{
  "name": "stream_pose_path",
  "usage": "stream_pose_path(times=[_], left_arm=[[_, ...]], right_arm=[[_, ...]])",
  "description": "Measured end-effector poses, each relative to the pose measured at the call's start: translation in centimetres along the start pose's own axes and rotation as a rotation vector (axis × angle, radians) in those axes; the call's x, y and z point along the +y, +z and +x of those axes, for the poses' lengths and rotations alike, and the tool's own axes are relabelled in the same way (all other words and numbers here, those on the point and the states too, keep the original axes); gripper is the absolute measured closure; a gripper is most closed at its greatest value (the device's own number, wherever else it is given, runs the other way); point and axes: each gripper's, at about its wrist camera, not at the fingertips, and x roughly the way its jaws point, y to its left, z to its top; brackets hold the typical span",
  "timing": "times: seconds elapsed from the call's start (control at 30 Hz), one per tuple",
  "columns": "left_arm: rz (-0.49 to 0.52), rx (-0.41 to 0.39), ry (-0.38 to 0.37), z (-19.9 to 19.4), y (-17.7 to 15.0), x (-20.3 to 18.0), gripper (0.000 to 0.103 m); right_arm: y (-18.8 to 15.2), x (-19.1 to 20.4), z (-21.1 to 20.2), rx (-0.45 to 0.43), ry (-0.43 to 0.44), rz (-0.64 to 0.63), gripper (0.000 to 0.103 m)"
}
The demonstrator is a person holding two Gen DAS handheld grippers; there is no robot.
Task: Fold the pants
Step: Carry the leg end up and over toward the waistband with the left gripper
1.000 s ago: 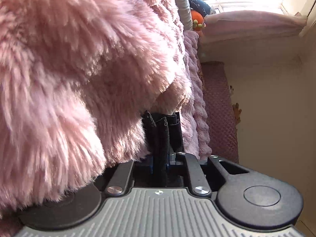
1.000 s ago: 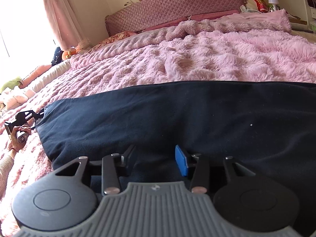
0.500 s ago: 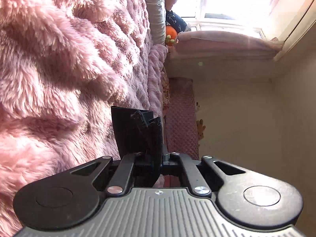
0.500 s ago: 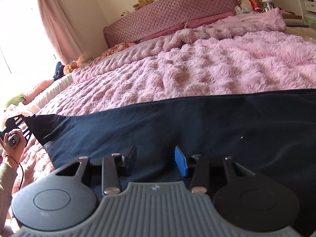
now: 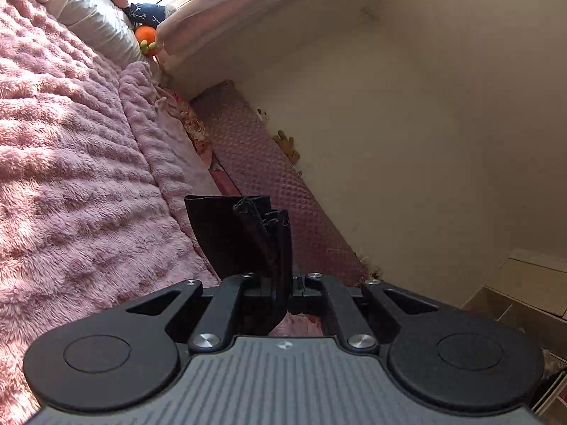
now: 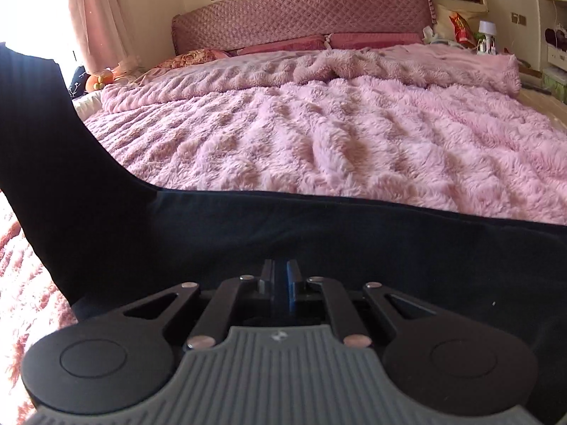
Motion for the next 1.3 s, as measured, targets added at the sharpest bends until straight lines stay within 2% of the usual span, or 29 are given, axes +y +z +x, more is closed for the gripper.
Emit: stream_pose_path(times=[0.1,0.2,0.27,0.33,0.37,0.43,0.57,0.63,0.73,0.8,0.93,1.03,1.13,1.23,1.3], left_arm=[[0.060,0.015,-0.023,-0.3,-1.9,-4.1,0.099],[0.115,0.059,-0.049,0.1,-4.1,-7.9,0.099],[0.129,0.101,-0.070,0.5,-5.7,-10.1,0.099],[0.150,0.120,-0.095,0.5,-7.5,-12.4,0.099],[0.166,0.122,-0.110,0.4,-8.7,-13.9,0.099],[0.186,0.133,-0.136,0.6,-10.6,-16.3,0.099],[0.187,0.184,-0.179,1.2,-15.2,-20.5,0.099],[0.215,0.208,-0.192,1.4,-17.9,-22.3,0.099],[0.258,0.203,-0.202,1.2,-22.1,-23.8,0.099],[0.320,0.210,-0.185,1.0,-25.7,-24.7,0.099],[0.485,0.262,-0.151,0.4,-33.8,-26.4,0.099],[0.619,0.335,-0.123,0.5,-40.1,-26.4,0.099],[0.732,0.419,-0.068,0.8,-46.0,-25.3,0.098],[0.780,0.491,-0.006,1.2,-49.5,-23.8,0.098],[0.840,0.487,0.015,1.1,-50.9,-23.2,0.098]], right_arm=[[-1.9,-0.3,0.2,0.170,0.059,0.054,0.099],[-3.3,0.2,-1.8,0.258,0.166,-0.040,0.097],[-2.8,-0.9,-3.7,0.310,0.235,-0.029,0.095],[-1.8,-2.9,-6.5,0.242,0.205,-0.007,0.090],[-1.0,-4.3,-7.9,0.198,0.161,0.000,0.083],[0.3,-7.6,-10.8,0.107,0.067,0.046,0.076],[1.0,-16.3,-17.5,-0.076,-0.070,0.262,0.075],[0.3,-19.9,-20.6,-0.152,-0.129,0.340,0.074],[-1.5,-24.8,-23.9,-0.254,-0.185,0.464,0.074],[-2.7,-27.6,-24.8,-0.267,-0.194,0.524,0.074],[-4.2,-31.1,-24.7,-0.192,-0.233,0.557,0.074],[-5.5,-33.4,-24.4,-0.161,-0.260,0.633,0.074],[-6.6,-35.0,-24.4,-0.175,-0.258,0.692,0.074],[-7.3,-35.9,-24.8,-0.185,-0.234,0.716,0.074],[-7.7,-36.6,-25.1,-0.188,-0.216,0.731,0.074]])
